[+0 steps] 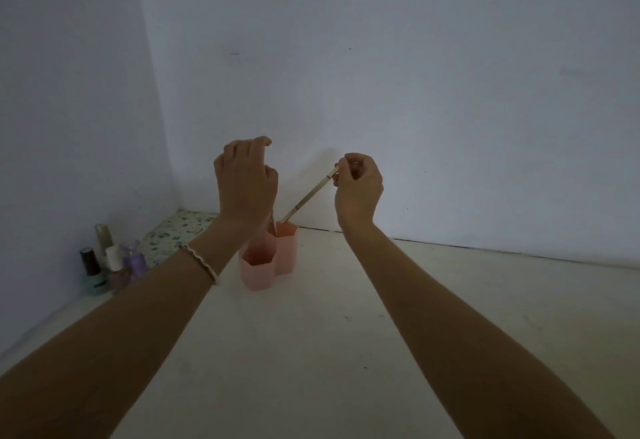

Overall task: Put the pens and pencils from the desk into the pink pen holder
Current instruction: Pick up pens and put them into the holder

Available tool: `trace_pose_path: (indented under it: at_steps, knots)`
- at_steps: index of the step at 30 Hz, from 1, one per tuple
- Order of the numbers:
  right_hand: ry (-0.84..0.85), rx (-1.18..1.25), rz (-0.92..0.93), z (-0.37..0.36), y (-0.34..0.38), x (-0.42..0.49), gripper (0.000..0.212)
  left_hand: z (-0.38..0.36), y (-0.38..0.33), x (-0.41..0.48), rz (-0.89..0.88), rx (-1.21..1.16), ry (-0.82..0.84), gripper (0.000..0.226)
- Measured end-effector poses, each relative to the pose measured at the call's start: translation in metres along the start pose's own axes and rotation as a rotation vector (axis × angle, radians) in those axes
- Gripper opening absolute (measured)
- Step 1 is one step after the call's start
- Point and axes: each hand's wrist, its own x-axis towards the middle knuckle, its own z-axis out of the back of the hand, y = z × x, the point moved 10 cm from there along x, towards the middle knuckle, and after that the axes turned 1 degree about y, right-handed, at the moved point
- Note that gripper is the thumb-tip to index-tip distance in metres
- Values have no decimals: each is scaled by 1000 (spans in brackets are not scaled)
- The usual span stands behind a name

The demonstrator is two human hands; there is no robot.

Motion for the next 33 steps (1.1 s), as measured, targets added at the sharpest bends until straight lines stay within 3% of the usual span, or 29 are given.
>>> trace_pose_path:
  at_steps: [4,8,12,17,22,26,33]
  knots:
    - [86,-87,72,-28,-16,-24,7,13,-3,-5,15,-73,33,44]
    - [313,-302,110,-51,-30,-42,16,7,-13,-15,10,-82,101,43]
    - [228,-351,145,-14,-8,-27,26,-15,-34,-36,42,-146,206,29]
    - [160,-486,112,59,5,6,20,-100,-93,-110,154,-217,723,14]
    - [142,-559,53,118,3,13,22,-149,-146,-189,153,-231,1034,32]
    - [134,-560,22,145,2,14,23,-159,-154,-216,176,-233,1085,33]
    - [139,-569,-14,164,-6,8,23,-155,-155,-218,197,-82,1034,50]
